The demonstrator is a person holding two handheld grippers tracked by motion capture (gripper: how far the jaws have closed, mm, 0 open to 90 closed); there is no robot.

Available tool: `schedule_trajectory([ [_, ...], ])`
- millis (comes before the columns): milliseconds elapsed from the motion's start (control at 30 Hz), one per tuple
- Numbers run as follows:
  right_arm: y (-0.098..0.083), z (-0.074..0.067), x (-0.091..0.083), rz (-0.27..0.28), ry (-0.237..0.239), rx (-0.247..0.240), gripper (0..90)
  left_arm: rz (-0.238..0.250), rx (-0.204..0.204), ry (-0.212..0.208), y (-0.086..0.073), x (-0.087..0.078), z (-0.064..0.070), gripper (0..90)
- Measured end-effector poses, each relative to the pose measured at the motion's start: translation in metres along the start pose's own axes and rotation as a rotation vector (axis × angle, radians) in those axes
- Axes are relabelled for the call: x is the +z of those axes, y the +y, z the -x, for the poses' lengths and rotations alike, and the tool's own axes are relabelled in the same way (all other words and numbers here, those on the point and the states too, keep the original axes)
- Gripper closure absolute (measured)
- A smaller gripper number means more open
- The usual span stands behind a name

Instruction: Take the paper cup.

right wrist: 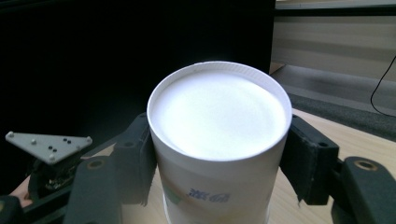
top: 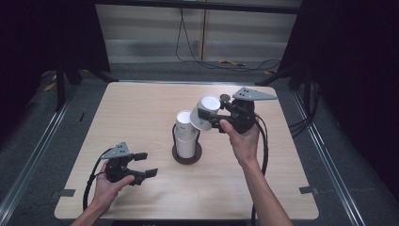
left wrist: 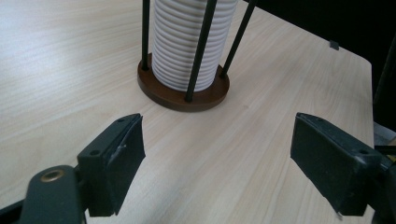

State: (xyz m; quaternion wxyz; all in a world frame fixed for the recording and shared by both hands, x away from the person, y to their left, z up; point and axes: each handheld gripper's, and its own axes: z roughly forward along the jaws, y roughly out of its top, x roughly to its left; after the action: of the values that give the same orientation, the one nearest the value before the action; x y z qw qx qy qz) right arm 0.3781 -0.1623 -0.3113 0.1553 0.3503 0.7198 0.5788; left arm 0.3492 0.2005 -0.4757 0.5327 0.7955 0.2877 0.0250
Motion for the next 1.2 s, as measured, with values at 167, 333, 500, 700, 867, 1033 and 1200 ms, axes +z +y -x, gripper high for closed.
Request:
schedule_trajectory([
  [167,-0.01,0.005,-0.01,-0.016,-0.002,0.013,34.9,0.005,0.018,-0.004,0.006,0.002,0.001,16.0],
  [333,-0.023,0.007,-0.014,-0.059,0.003,0.022,35.1,0.007,0.021,0.003,0.011,0.003,0.001,15.9],
  [500,-0.027,0.005,-0.018,-0.097,0.012,0.011,35.1,0.012,0.037,-0.013,0.018,0.005,0.003,16.4],
  [700,-0.035,0.0,-0.02,-0.122,0.028,0.01,35.2,0.022,0.065,-0.025,0.026,0.012,0.01,16.3],
  [867,-0.053,0.001,-0.017,-0.164,0.054,0.025,35.1,0.034,0.09,-0.046,0.037,0.022,0.017,16.4],
  [1033,-0.061,-0.007,-0.013,-0.189,0.075,0.016,35.1,0.046,0.09,-0.082,0.043,0.032,0.024,16.5],
  [1200,-0.072,-0.01,-0.005,-0.219,0.097,0.023,35.2,0.031,0.101,-0.112,0.042,0.038,0.031,16.6],
])
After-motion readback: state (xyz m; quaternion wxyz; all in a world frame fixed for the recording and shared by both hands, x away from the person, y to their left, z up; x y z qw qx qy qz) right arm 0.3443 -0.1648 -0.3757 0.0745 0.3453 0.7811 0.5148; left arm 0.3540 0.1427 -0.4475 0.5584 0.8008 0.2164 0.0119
